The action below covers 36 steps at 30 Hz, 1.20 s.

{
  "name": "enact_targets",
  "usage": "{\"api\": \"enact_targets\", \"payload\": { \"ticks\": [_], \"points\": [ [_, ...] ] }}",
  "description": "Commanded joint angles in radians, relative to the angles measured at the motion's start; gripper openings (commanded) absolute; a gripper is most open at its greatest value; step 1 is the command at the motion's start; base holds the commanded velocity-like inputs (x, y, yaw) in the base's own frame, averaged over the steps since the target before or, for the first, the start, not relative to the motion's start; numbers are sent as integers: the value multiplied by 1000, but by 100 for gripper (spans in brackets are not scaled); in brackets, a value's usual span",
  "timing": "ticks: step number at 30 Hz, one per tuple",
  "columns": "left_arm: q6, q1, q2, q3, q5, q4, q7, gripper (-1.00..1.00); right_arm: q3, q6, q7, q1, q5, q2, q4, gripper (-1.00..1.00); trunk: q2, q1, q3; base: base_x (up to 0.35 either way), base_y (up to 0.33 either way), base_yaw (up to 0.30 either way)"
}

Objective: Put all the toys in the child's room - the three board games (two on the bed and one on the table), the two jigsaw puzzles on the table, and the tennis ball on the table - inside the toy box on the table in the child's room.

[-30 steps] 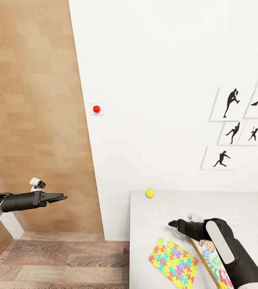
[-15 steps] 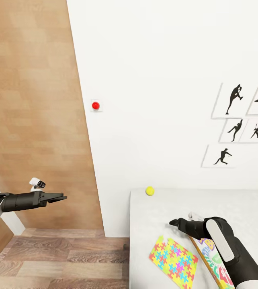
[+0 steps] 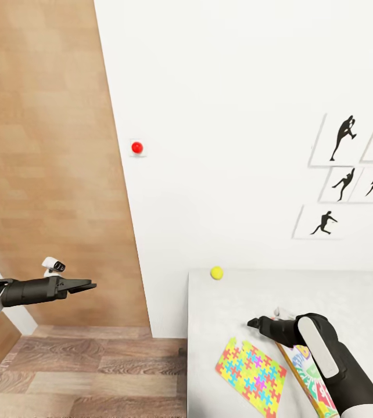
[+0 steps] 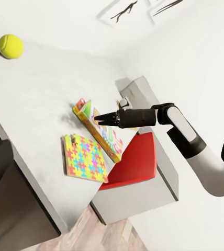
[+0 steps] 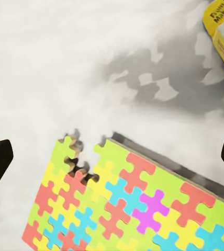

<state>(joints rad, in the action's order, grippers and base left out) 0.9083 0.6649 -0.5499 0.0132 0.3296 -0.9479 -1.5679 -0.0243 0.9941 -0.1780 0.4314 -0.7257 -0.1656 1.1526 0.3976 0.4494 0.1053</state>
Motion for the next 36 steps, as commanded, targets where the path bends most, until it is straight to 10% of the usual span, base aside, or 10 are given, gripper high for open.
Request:
{"api": "enact_targets", "payload": {
  "ticks": [1,36],
  "points": [
    [11,1,-1,2,2,0,-3,100,0,4,-10,1,-11,0,1,100,2,1,4,0,0,0],
    [11,1,-2,1,3,0,-3,100,-1,6,-10,18,-10,-2,1,100,2,1,60,0,0,0]
  ]
}}
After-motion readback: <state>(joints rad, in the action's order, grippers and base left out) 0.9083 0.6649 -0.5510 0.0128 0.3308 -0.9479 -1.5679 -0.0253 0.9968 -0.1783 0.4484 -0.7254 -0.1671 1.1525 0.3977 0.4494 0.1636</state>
